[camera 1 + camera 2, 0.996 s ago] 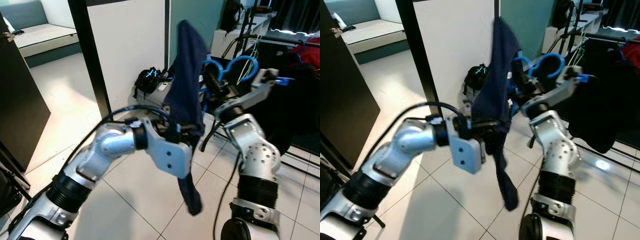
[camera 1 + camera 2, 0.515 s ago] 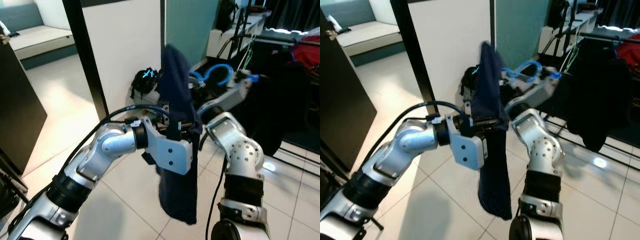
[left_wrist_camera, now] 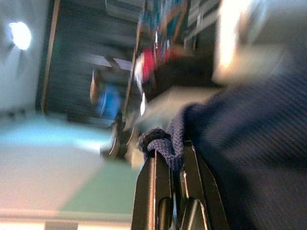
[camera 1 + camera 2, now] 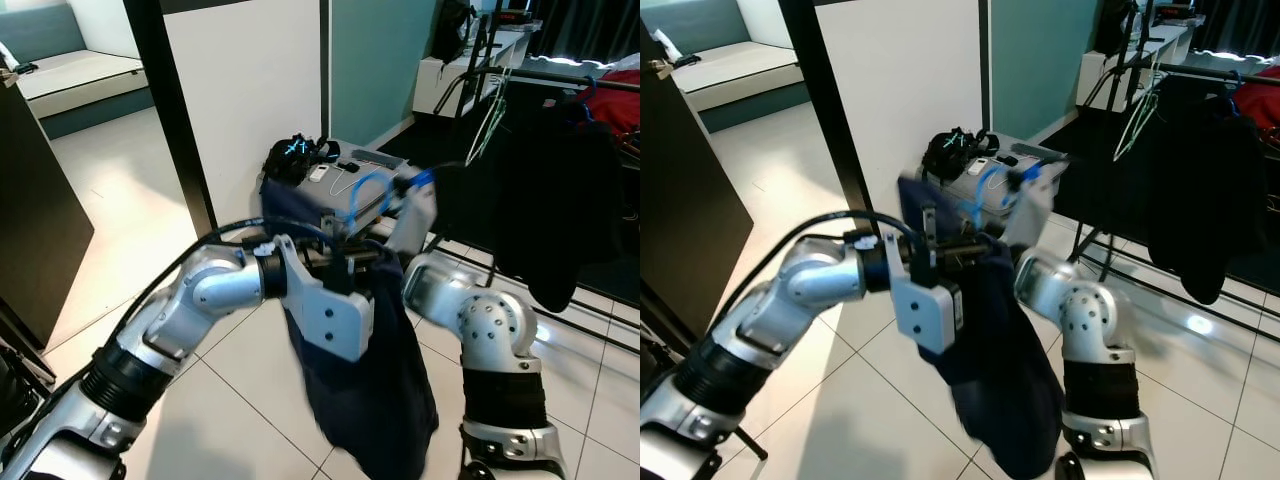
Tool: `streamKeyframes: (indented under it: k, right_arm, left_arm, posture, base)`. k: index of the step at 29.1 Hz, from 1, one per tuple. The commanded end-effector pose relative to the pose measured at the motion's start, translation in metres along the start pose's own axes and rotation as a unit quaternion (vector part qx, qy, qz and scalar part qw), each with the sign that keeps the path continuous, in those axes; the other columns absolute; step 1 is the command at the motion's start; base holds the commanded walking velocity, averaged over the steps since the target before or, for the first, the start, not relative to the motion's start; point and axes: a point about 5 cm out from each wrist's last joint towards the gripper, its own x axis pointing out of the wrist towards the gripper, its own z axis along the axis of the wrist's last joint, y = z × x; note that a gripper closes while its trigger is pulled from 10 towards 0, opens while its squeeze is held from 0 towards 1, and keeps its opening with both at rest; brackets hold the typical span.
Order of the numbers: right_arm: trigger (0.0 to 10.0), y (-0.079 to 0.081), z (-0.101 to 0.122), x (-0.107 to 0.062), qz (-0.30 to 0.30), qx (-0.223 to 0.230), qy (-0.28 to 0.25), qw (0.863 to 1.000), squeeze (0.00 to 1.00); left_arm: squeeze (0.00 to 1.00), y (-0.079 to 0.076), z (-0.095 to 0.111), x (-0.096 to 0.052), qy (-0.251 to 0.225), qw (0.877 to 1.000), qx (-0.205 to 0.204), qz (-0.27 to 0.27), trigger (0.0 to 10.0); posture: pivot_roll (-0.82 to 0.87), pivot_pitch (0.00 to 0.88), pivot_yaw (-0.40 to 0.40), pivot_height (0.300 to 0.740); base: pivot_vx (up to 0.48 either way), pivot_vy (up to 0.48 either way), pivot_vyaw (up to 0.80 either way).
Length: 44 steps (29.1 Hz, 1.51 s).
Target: Hang hanger
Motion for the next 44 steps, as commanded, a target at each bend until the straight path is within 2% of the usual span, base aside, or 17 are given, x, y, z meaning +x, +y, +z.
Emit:
streamKeyframes:
  k: [1,4,5,6,7,9,11,12,13,14,18,20,27,28,39,41,44]
  right_arm:
    - [10.0,-0.011,-0.017,0.0,-0.033,-0.009,0.045,0.998,0.0]
    - [10.0,-0.022,-0.02,-0.002,-0.062,0.0,0.046,0.997,0.0]
    - [10.0,-0.033,-0.018,-0.003,-0.091,0.036,0.03,0.995,0.0]
    - [10.0,-0.033,-0.018,-0.003,-0.091,0.036,0.03,0.995,0.0]
    - [10.0,-0.043,-0.008,-0.003,-0.115,0.087,-0.018,0.989,0.0]
    - [10.0,-0.043,-0.008,-0.003,-0.115,0.087,-0.018,0.989,0.0]
    - [10.0,-0.055,0.013,-0.004,-0.129,0.189,-0.114,0.967,0.0]
    - [10.0,-0.058,0.018,-0.005,-0.13,0.215,-0.14,0.958,0.0]
    - [10.0,-0.058,0.018,-0.005,-0.13,0.215,-0.14,0.958,0.0]
    - [10.0,-0.055,0.033,-0.007,-0.096,0.254,-0.197,0.942,0.0]
    - [10.0,-0.054,0.04,-0.01,-0.081,0.264,-0.221,0.936,0.0]
    - [10.0,-0.056,0.053,-0.016,-0.062,0.287,-0.266,0.918,0.0]
    - [10.0,-0.06,0.061,-0.02,-0.061,0.298,-0.289,0.908,0.0]
    - [10.0,-0.06,0.068,-0.02,-0.057,0.316,-0.303,0.897,0.0]
    - [10.0,-0.051,0.08,-0.016,-0.02,0.363,-0.324,0.873,0.0]
    - [10.0,-0.044,0.085,-0.014,0.003,0.388,-0.328,0.862,0.0]
    - [10.0,-0.036,0.088,-0.013,0.024,0.402,-0.326,0.855,0.0]
  left_arm:
    - [0.0,0.023,-0.009,-0.012,0.031,0.998,0.016,0.054,10.0]
    - [0.0,0.025,-0.011,-0.015,0.038,0.997,0.02,0.058,10.0]
    - [0.0,0.027,-0.012,-0.018,0.042,0.997,0.021,0.063,10.0]
    - [0.0,0.027,-0.012,-0.018,0.042,0.997,0.021,0.063,10.0]
    - [0.0,0.029,-0.01,-0.018,0.039,0.997,0.018,0.068,10.0]
    - [0.0,0.029,-0.01,-0.018,0.039,0.997,0.018,0.068,10.0]
    - [0.0,0.02,0.0,-0.012,0.017,0.998,0.0,0.063,10.0]
    - [0.0,0.015,0.004,-0.01,0.008,0.998,-0.008,0.06,10.0]
    - [0.0,0.015,0.004,-0.01,0.008,0.998,-0.008,0.06,10.0]
    - [0.0,0.002,0.013,-0.003,-0.012,0.998,-0.027,0.047,10.0]
    - [0.0,-0.004,0.017,0.0,-0.02,0.998,-0.036,0.042,10.0]
    - [0.0,-0.018,0.026,0.003,-0.035,0.997,-0.057,0.025,10.0]
    - [0.0,-0.034,0.029,0.001,-0.036,0.997,-0.07,-0.001,10.0]
    - [0.0,-0.038,0.031,0.0,-0.033,0.997,-0.074,-0.007,10.0]
    - [0.0,-0.043,0.032,0.002,-0.032,0.997,-0.076,-0.014,10.0]
    - [0.0,-0.046,0.032,0.001,-0.031,0.997,-0.074,-0.023,10.0]
    - [0.0,-0.049,0.032,0.002,-0.033,0.997,-0.071,-0.03,10.0]
  posture:
    - [-0.05,0.0,0.026,0.735]
    - [-0.05,0.0,0.026,0.735]
    - [-0.05,0.0,0.026,0.735]
    - [-0.05,0.0,0.026,0.735]
    - [-0.05,0.0,0.026,0.735]
    - [-0.05,0.0,0.026,0.735]
    - [-0.04,0.0,0.028,0.735]
    - [-0.04,0.0,0.028,0.735]
    - [-0.04,0.0,0.028,0.735]
    - [-0.03,0.0,0.026,0.735]
    - [-0.03,0.0,0.026,0.735]
    - [-0.03,0.0,0.025,0.735]
    - [-0.03,0.0,0.027,0.735]
    - [-0.03,0.0,0.026,0.735]
    - [-0.03,0.0,0.029,0.735]
    - [-0.03,0.0,0.035,0.735]
    - [-0.03,0.0,0.037,0.735]
  base:
    - [0.0,0.0,0.0]
    - [0.0,0.0,0.0]
    - [0.0,0.0,0.0]
    - [0.0,0.0,0.0]
    - [0.0,0.0,0.0]
    - [0.0,0.0,0.0]
    - [0.0,0.0,0.0]
    - [0.0,0.0,0.0]
    - [0.0,0.0,0.0]
    - [0.0,0.0,0.0]
    - [0.0,0.0,0.0]
    - [0.0,0.0,0.0]
    - [0.0,0.0,0.0]
    - [0.0,0.0,0.0]
    - [0.0,0.0,0.0]
    - [0.0,0.0,0.0]
    - [0.0,0.0,0.0]
